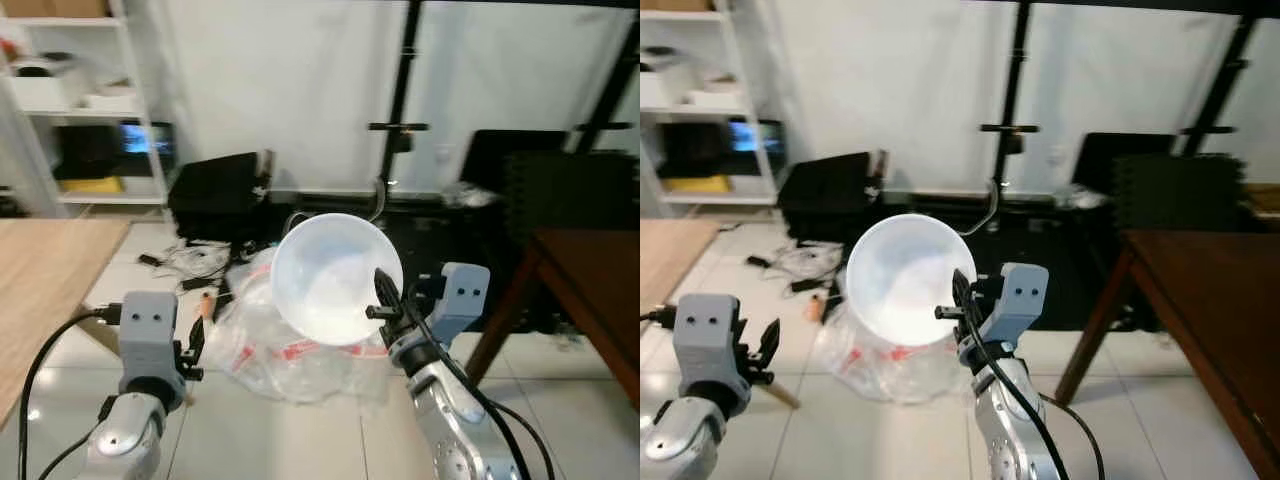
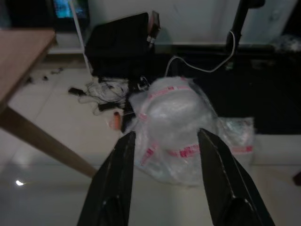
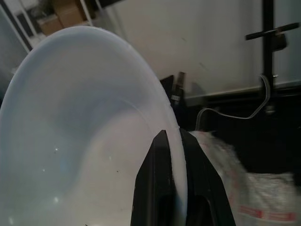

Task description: Setting the table

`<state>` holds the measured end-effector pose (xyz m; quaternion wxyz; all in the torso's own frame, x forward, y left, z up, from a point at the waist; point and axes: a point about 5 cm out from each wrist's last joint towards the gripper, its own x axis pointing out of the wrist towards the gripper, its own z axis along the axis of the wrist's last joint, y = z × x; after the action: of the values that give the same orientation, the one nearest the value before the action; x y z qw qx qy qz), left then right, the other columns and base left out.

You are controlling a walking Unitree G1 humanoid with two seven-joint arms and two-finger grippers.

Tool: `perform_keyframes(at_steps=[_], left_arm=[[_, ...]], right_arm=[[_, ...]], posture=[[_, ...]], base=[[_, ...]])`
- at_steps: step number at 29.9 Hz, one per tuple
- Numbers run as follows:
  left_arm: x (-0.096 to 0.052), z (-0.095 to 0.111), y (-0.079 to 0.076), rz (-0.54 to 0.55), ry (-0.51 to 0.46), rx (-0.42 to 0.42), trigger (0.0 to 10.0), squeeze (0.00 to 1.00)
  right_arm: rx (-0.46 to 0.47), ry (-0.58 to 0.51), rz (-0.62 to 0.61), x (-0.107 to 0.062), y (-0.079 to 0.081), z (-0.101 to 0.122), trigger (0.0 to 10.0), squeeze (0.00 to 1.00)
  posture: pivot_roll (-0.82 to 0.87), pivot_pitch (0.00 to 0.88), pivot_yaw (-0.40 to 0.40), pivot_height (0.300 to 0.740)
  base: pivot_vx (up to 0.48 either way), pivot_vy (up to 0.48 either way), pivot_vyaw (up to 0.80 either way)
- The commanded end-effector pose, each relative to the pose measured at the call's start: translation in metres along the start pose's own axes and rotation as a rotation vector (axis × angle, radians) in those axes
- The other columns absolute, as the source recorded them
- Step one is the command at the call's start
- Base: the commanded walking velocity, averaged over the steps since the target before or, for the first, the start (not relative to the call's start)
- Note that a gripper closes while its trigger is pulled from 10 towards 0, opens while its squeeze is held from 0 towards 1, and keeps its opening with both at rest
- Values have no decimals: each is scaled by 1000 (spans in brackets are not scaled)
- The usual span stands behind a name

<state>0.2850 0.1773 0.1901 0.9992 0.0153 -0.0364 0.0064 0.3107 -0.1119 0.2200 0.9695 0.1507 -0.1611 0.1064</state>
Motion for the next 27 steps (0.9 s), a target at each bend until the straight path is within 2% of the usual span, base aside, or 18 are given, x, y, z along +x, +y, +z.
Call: perform_keyframes(at_steps=[1, 27], left_arm=[[-2, -9, 4, 19, 40, 4, 10000, 0], [-1, -8, 5, 18, 42, 17, 10000, 0]], right_arm=[[15, 8, 1, -1, 3, -2, 10000, 0], [27, 9, -15, -1, 1, -3, 10000, 0]], posture=[[82, 114, 27, 740], [84, 118, 33, 740]], base=[[0, 0, 775], [0, 0, 775]])
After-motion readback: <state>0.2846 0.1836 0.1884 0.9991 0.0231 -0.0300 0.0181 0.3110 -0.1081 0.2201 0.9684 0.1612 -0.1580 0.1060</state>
